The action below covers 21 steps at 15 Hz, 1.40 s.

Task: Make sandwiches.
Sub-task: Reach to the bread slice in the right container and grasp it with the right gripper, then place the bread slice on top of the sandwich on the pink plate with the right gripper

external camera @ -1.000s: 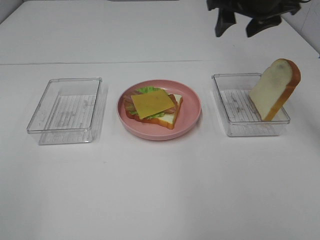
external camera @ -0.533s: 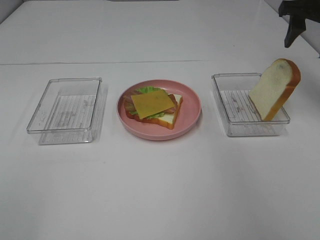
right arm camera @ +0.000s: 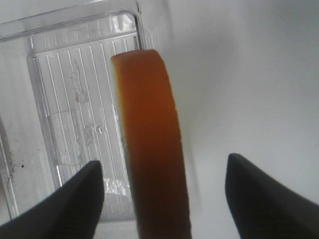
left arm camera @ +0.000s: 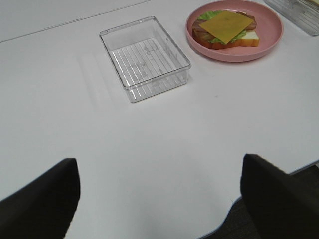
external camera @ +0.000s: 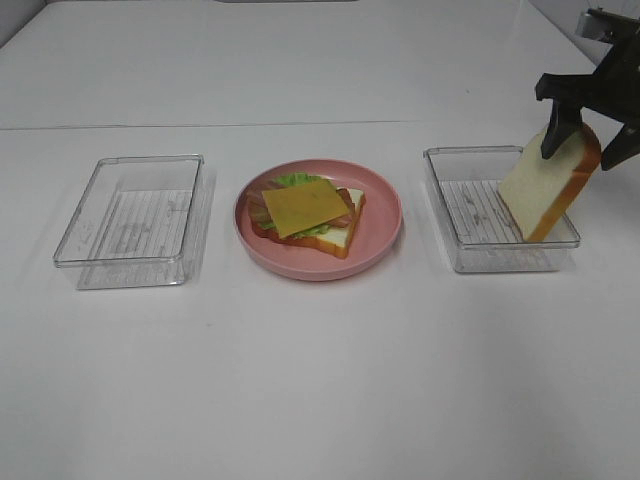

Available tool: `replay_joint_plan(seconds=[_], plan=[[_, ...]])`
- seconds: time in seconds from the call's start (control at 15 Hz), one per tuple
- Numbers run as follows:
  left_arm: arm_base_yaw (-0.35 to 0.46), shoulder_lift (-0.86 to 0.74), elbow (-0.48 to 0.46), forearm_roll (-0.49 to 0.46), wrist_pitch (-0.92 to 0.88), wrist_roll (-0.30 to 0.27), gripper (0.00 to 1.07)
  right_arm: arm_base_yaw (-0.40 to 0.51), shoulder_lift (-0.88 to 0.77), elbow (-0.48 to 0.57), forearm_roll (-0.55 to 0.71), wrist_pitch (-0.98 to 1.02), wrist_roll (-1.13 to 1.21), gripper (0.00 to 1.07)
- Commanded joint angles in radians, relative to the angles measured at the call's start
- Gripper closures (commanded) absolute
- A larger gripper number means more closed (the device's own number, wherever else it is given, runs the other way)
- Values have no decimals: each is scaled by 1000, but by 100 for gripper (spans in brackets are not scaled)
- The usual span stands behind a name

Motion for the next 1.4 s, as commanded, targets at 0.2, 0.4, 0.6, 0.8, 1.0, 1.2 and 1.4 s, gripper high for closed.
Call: replay_joint_plan(seconds=[0.2,0.4,0.6,0.8,1.0,1.2,1.4], plan=[[-2,-5,5,-3,-9,-7,24,-2,-4,2,3,-15,-22,105],[-2,-5,5,-3,-9,-7,24,0,-79,2,34,-15,-40,107],[-2,-5,5,-3,-9,-7,24,0,-164,2,118,2,-62,107],[-2,-5,5,-3,-9,-7,24,2,-228,4,335,38,-145,107],[-2,-5,5,-3,-9,-7,24,123,-218,6,441,12,-173,107],[-2,-5,5,-3,-9,-7,24,269,-165,50,516,-118,-126,107],[-2,-5,5,-3,-9,-7,24,353,-107,123,655,-236,-142,107]])
